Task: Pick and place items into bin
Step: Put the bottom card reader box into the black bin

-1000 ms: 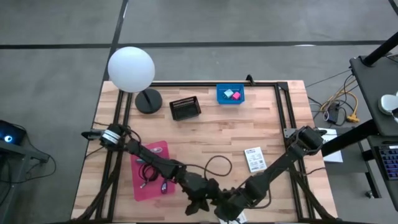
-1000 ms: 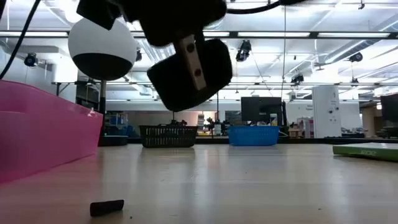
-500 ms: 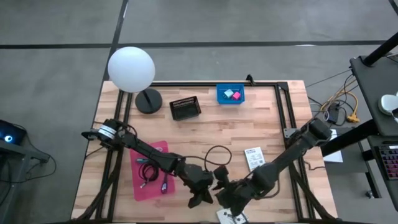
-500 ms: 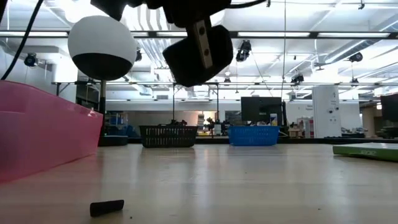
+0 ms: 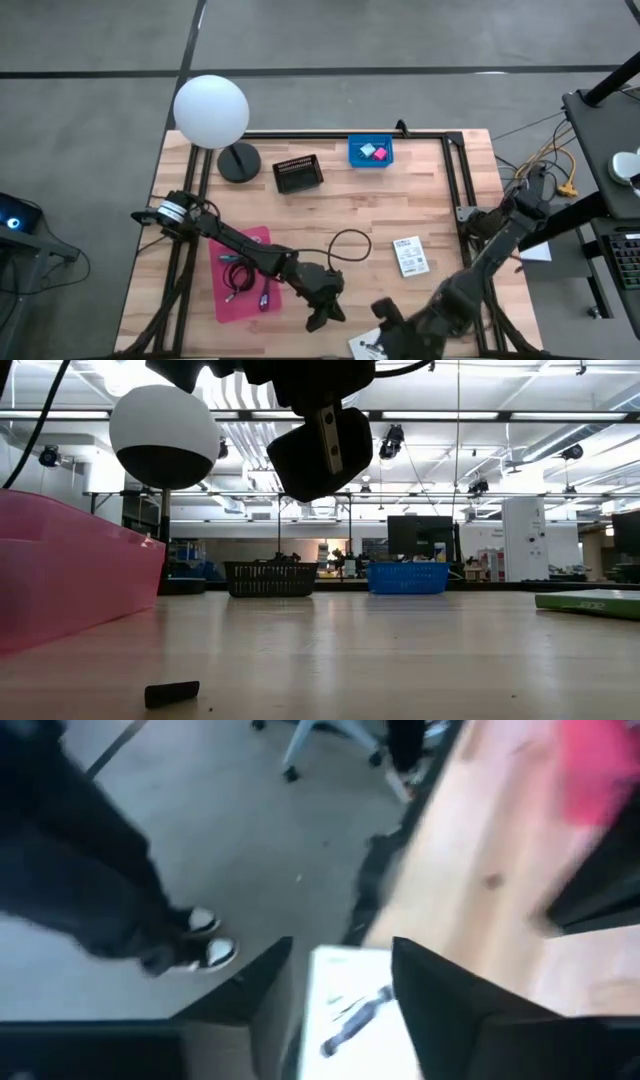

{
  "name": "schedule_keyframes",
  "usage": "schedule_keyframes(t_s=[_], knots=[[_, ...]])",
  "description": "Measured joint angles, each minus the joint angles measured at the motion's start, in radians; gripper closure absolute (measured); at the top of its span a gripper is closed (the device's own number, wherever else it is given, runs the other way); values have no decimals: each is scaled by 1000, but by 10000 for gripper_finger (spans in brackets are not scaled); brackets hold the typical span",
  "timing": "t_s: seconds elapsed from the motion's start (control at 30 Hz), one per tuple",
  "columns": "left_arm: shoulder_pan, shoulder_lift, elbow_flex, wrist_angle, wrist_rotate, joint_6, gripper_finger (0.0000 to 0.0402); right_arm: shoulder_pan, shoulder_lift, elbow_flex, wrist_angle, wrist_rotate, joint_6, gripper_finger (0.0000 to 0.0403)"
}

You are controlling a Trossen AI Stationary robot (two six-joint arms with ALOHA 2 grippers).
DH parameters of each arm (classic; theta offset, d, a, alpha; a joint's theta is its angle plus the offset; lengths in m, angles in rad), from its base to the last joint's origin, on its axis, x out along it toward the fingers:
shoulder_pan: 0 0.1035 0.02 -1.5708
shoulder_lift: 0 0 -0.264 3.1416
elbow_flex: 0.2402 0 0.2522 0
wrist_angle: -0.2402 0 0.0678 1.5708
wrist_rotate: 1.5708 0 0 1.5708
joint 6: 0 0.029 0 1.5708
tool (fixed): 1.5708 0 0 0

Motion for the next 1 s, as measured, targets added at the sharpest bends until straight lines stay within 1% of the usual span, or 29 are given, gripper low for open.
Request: schedule_keyframes(t_s=[0.07,0.17,0.3,0.37,0.43,0.57,0.73,1.0], knots=[[1,0,0,-1,0,0,401,25,23,0,1,-15,24,228],[1,0,0,-8,0,0,401,56,69,0,5,-8,48,179],[6,0,-1,-62,0,1,401,76,170,0,5,-1,42,120],[7,0,-2,-84,0,0,401,77,219,0,5,15,46,99],[7,0,-2,-104,0,0,402,77,257,0,3,25,81,88],[7,0,-2,-124,0,0,402,75,309,0,7,24,117,84],[7,0,-2,-123,1,0,402,87,345,2,11,27,115,97],[7,0,-2,-128,1,0,402,96,396,3,9,123,7,117]])
